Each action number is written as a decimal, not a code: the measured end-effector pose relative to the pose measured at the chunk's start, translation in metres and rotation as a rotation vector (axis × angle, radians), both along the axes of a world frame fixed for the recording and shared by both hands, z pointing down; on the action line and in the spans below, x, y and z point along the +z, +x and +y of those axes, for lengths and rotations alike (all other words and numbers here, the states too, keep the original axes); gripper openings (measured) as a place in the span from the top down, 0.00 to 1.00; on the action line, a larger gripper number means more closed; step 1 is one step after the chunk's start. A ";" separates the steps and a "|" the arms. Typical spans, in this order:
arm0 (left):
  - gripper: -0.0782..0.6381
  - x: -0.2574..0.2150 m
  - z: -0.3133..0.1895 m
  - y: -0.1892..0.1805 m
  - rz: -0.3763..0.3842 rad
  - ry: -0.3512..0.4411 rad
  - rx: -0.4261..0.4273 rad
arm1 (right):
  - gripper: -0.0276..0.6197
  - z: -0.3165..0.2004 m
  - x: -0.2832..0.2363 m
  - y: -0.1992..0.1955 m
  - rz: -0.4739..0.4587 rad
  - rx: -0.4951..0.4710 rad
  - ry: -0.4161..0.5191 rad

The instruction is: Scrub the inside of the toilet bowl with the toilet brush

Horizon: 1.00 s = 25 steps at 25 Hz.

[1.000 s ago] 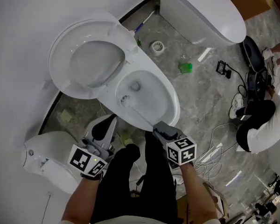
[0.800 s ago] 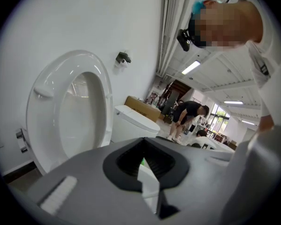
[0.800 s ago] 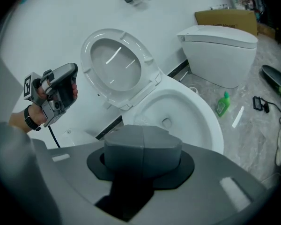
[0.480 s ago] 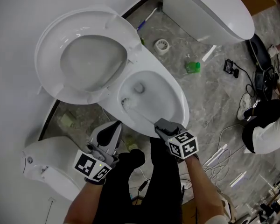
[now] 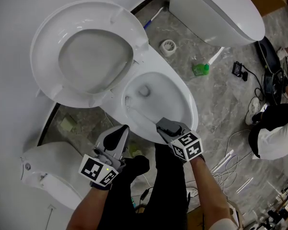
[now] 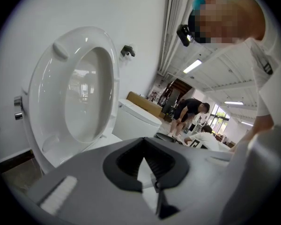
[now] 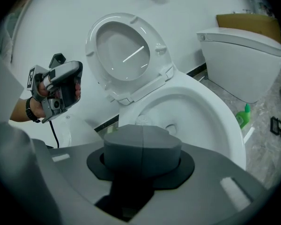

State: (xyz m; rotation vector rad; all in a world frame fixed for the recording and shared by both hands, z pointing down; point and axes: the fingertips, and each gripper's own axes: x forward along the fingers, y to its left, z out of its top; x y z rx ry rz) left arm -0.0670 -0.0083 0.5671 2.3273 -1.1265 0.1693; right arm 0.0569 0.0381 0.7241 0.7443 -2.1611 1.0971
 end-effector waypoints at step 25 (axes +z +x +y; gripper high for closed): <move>0.89 0.012 -0.015 0.005 0.017 0.008 0.031 | 0.73 -0.074 -0.005 0.036 0.066 0.223 0.160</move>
